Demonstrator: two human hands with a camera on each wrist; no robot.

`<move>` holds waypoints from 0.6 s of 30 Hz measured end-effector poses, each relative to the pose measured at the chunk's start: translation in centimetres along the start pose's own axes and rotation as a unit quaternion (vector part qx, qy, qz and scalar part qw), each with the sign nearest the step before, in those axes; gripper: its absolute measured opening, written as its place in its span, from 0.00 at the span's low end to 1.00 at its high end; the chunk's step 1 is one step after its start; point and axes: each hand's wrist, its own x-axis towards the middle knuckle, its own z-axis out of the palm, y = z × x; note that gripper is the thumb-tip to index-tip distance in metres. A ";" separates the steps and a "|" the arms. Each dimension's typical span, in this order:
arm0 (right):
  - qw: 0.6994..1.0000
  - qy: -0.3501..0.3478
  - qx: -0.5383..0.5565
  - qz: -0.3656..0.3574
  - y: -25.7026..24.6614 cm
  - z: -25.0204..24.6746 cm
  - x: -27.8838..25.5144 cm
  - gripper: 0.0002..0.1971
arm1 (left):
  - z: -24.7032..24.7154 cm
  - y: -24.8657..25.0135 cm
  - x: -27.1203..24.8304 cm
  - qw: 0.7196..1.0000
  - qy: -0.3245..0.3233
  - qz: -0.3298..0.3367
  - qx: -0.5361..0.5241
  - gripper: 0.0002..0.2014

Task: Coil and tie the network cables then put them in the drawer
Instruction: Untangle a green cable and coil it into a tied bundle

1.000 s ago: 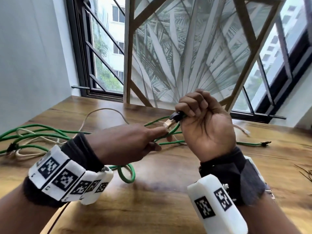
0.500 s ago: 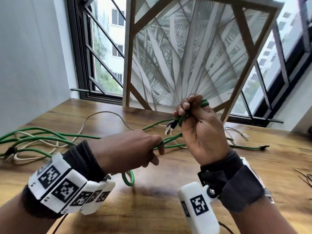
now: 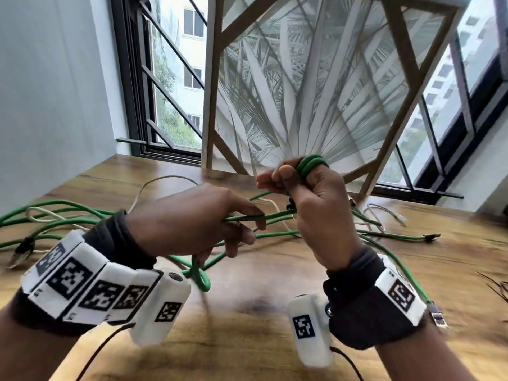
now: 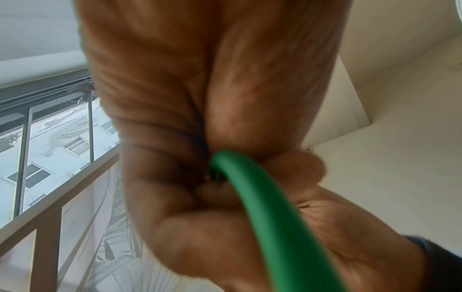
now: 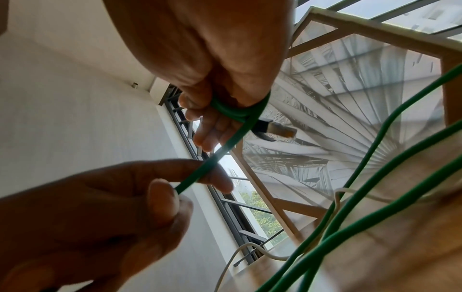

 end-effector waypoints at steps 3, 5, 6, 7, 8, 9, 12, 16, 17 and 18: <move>0.990 0.030 -0.137 -0.027 1.1 -1.0 0.5 0.10 | -0.7 -0.2 -0.1 0.999 0.037 -0.014 -0.007 0.14; 0.977 0.032 -0.210 -0.021 1.6 -1.9 0.8 0.10 | -1.5 -0.4 -0.4 0.994 0.105 0.006 0.005 0.29; 0.977 0.026 -0.214 -0.007 1.6 -2.1 0.9 0.11 | -1.9 -0.3 -0.7 0.990 0.139 0.027 0.017 0.32; 0.977 0.018 -0.214 0.010 1.6 -2.3 0.9 0.12 | -2.1 -0.2 -1.0 0.985 0.165 0.044 0.018 0.32; 0.977 0.005 -0.213 0.023 1.6 -2.3 0.8 0.12 | -2.3 0.0 -1.2 0.980 0.190 0.055 0.013 0.29; 0.975 -0.011 -0.217 0.035 1.5 -2.1 0.7 0.12 | -2.3 0.1 -1.3 0.974 0.218 0.066 0.013 0.25; 0.974 -0.077 -0.197 0.086 1.6 -1.4 0.2 0.11 | -1.7 0.1 -0.8 0.942 0.321 0.087 0.048 0.14; 0.972 -0.129 -0.074 0.184 0.7 -0.5 -0.3 0.16 | -1.3 0.2 -0.8 0.880 0.438 0.125 0.138 0.09; 0.968 -0.142 -0.047 0.202 0.5 -0.2 -0.5 0.19 | -1.2 0.2 -0.8 0.866 0.456 0.133 0.158 0.10; 0.964 -0.156 -0.024 0.216 0.2 0.1 -0.7 0.21 | -1.2 0.3 -0.8 0.855 0.470 0.144 0.166 0.12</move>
